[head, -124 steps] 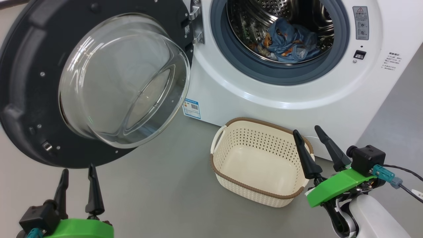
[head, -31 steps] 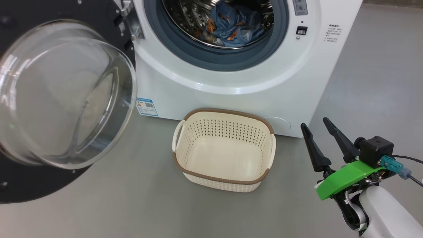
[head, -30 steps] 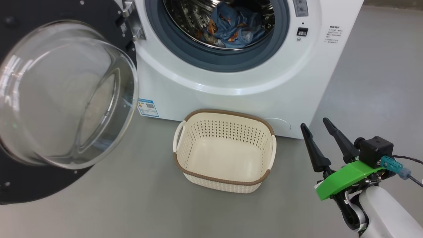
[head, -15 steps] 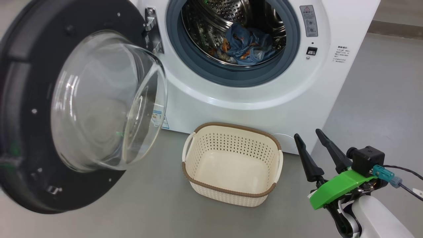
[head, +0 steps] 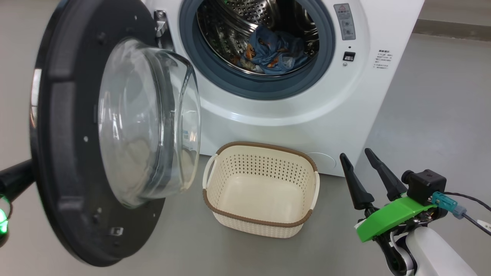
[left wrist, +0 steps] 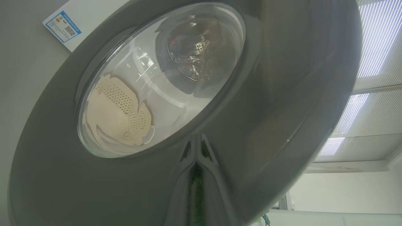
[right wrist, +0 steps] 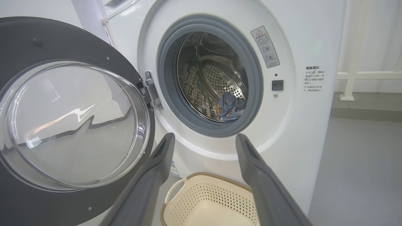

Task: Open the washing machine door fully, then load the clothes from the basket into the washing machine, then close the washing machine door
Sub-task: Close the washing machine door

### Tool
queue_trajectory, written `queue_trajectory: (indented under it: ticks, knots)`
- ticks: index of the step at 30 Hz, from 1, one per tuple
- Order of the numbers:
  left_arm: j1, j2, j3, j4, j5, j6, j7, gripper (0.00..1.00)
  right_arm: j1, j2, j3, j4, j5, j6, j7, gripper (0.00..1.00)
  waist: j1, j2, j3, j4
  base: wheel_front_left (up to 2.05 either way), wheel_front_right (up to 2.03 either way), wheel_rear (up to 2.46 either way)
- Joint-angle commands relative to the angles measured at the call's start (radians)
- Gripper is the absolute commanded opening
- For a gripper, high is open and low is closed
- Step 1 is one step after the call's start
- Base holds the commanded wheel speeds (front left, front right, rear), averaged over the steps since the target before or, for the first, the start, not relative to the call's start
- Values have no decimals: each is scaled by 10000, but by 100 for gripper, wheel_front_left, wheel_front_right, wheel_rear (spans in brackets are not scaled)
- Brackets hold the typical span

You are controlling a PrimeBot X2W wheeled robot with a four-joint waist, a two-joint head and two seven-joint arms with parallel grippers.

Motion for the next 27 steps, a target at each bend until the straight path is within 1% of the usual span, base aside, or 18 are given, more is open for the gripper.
queue_trajectory:
  ticks: [1, 2, 6, 7, 10, 15, 19, 21, 27]
  knots:
    - [-161, 347, 215, -465, -172, 39, 190, 0, 46, 20, 66, -273, 51, 56, -102, 100, 0, 0, 6, -59, 0, 0, 0]
    - [-82, 93, 238, -973, -343, 384, 243, 0, 72, 43, 15, -283, 37, 56, -102, 100, 0, 0, 12, -125, 0, 0, 0]
    - [45, -412, 83, -1877, -573, 1134, 404, 0, 48, 128, -2, -306, 12, 56, -102, 100, 0, 0, 12, -307, 0, 0, 0]
    - [45, -412, 83, -1877, -573, 1134, 404, 0, 48, 128, -2, -306, 12, 56, -102, 100, 0, 0, 12, -307, 0, 0, 0]
    - [88, -726, -92, -2504, -633, 1431, 445, 0, 5, 170, -13, -333, 5, 56, -102, 100, 0, 0, 30, -488, 0, 0, 0]
    - [167, -1402, -467, -3397, -346, 1246, -84, 0, 3, 263, -60, -355, -11, 56, -102, 100, 0, 0, 75, -928, 0, 0, 0]
    - [222, -1848, -695, -3747, -132, 1259, -480, 0, -30, 296, -141, -406, -63, 56, -102, 100, 0, 0, 186, -1426, 0, 0, 0]
    - [198, -2014, -676, -3818, -86, 1275, -696, 0, -46, 310, -172, -434, -83, 56, -102, 100, 0, 0, 249, -1712, 0, 0, 0]
    - [90, -2285, -639, -3740, 124, 1098, -1235, 0, -54, 339, -239, -482, -142, 56, -103, 100, 0, 0, 405, -2619, 0, 0, 0]
